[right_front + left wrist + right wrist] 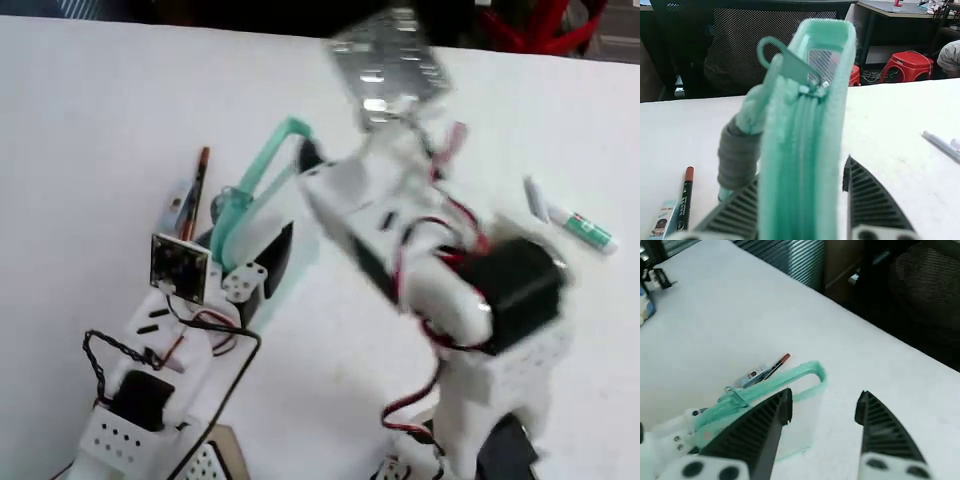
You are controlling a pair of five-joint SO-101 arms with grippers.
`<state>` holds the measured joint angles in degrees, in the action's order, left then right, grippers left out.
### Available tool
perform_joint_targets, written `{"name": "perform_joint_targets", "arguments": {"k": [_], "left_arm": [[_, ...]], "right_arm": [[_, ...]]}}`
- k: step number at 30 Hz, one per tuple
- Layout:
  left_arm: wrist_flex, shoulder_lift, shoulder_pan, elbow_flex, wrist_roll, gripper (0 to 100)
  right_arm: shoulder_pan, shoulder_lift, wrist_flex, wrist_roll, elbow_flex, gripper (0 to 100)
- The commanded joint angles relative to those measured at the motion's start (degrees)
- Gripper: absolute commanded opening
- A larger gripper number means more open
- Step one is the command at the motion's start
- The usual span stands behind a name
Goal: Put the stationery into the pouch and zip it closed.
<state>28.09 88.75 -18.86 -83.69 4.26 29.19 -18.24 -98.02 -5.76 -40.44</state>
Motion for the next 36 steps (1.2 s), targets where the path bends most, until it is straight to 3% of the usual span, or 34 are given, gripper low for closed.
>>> {"name": "perform_joint_targets", "arguments": {"k": [1, 6, 11, 15, 19, 36], "left_arm": [[-1.14, 0.31, 0.31, 0.97, 0.44, 19], [-1.05, 0.31, 0.31, 0.79, 0.44, 19], [-1.05, 0.31, 0.31, 0.79, 0.44, 19], [-1.05, 0.31, 0.31, 0.79, 0.44, 19], [-0.97, 0.31, 0.31, 0.79, 0.44, 19], [-0.97, 0.31, 0.31, 0.7, 0.44, 19]], "right_arm": [[-11.21, -1.71, -0.04, 0.26, 5.89, 20.5], [-22.55, 0.57, 8.4, 10.37, 31.47, 20.5], [-24.31, 2.77, 33.19, 15.3, 59.69, 20.5], [-24.75, 2.86, 52.53, 15.12, 75.16, 20.4], [-28.7, 2.86, 60.7, 15.12, 79.12, 20.4], [-37.49, 7.69, 67.03, 15.65, 76.75, 20.4]]}}
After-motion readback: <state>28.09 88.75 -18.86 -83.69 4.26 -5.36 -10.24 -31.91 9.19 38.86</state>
